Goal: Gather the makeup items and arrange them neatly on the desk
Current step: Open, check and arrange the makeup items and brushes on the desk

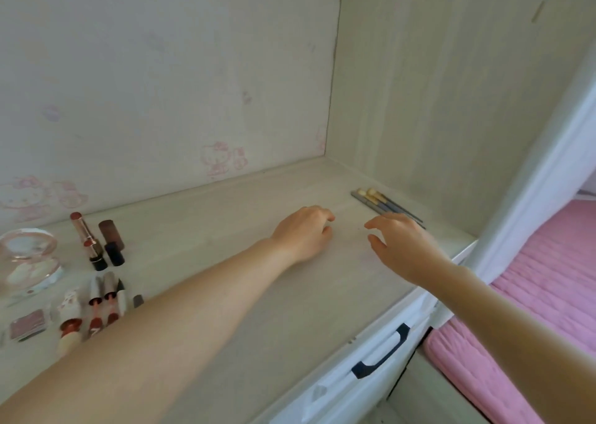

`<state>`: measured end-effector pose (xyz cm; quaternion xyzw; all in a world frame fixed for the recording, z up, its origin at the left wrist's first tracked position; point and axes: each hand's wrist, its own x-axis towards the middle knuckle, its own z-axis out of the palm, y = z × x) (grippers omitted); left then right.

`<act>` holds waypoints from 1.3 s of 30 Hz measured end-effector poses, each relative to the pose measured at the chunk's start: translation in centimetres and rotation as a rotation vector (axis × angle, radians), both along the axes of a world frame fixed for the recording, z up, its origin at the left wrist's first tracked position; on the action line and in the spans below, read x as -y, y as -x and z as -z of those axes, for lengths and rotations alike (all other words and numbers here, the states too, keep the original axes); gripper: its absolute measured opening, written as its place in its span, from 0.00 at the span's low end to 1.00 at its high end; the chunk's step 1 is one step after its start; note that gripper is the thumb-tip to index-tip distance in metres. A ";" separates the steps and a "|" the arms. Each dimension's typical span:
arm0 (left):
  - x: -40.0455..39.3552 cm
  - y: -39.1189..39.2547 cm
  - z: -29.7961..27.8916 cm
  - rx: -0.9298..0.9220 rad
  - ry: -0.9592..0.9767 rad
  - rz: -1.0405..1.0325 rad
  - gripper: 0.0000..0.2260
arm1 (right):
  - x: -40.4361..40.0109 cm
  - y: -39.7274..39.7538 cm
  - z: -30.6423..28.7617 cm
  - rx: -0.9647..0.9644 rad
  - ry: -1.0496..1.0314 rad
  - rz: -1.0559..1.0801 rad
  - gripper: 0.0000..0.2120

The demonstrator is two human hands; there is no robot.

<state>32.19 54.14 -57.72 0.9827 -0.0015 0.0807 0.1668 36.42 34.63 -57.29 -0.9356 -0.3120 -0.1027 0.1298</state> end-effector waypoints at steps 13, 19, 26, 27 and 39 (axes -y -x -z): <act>2.5 -10.5 0.5 -0.025 -0.142 0.147 0.23 | 1.4 -6.6 2.6 0.117 0.018 0.184 0.12; 2.2 -11.0 1.2 -0.012 -0.285 0.211 0.25 | 1.0 -6.2 2.9 0.173 0.068 0.156 0.13; 2.0 -10.6 0.8 0.029 -0.375 0.190 0.23 | 0.8 -5.8 2.5 0.129 -0.030 0.178 0.11; 2.0 -10.6 0.8 0.025 -0.382 0.189 0.22 | 0.8 -5.9 2.5 0.112 -0.033 0.188 0.11; -0.1 -8.1 0.2 -0.039 -0.251 0.197 0.07 | 1.2 -4.0 2.0 0.052 -0.036 0.156 0.10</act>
